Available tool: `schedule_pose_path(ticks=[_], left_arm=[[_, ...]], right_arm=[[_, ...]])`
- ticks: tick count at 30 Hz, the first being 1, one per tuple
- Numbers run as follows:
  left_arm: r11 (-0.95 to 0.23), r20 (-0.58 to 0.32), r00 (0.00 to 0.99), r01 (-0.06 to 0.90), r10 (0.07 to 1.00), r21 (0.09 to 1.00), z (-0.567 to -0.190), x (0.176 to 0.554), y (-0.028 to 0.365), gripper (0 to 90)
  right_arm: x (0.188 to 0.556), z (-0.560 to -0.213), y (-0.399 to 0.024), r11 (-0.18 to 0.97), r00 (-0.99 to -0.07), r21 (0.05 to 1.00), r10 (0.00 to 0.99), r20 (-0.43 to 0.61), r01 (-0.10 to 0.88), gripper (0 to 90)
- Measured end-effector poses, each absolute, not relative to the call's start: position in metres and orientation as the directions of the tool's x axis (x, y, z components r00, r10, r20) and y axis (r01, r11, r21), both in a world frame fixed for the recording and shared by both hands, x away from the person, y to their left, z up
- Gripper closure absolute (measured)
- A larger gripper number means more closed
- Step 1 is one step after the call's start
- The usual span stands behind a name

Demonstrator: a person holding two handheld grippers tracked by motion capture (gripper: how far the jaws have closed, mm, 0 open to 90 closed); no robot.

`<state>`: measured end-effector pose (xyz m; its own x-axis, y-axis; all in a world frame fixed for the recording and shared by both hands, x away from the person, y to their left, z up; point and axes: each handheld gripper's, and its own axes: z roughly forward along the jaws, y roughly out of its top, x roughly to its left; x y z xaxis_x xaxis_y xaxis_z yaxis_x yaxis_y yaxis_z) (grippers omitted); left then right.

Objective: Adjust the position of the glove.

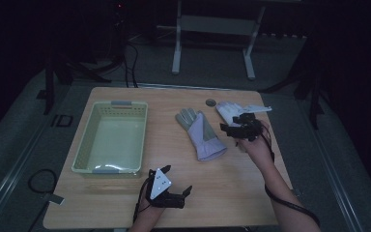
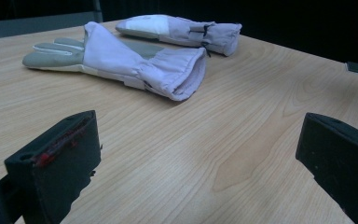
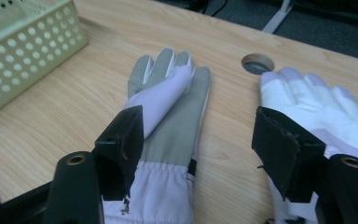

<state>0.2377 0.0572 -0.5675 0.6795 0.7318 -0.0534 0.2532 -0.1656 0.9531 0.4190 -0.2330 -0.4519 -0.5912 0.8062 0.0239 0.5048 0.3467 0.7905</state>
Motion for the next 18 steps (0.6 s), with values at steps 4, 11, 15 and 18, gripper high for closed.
schedule_pose_path(ticks=[4, 11, 15, 18], left_arm=[[-0.164, -0.056, 0.681, 0.255, 0.730, 0.953, -0.568, 0.238, 0.057, 0.0], [-0.164, -0.059, 0.684, 0.257, 0.727, 0.953, -0.568, 0.238, 0.058, 0.0], [-0.160, -0.063, 0.684, 0.257, 0.726, 0.953, -0.568, 0.238, 0.058, 0.0], [-0.160, -0.065, 0.687, 0.259, 0.723, 0.952, -0.568, 0.238, 0.058, 0.0]], right_arm=[[0.425, -0.461, -0.222, 0.367, -0.610, 0.783, 0.792, 0.020, 0.502, 37.5], [0.438, -0.478, -0.204, 0.408, -0.619, 0.743, 0.785, 0.011, 0.530, 42.4], [0.446, -0.487, -0.196, 0.405, -0.619, 0.718, 0.784, 0.045, 0.565, 47.6], [0.451, -0.493, -0.189, 0.429, -0.621, 0.703, 0.783, 0.023, 0.568, 49.4]])
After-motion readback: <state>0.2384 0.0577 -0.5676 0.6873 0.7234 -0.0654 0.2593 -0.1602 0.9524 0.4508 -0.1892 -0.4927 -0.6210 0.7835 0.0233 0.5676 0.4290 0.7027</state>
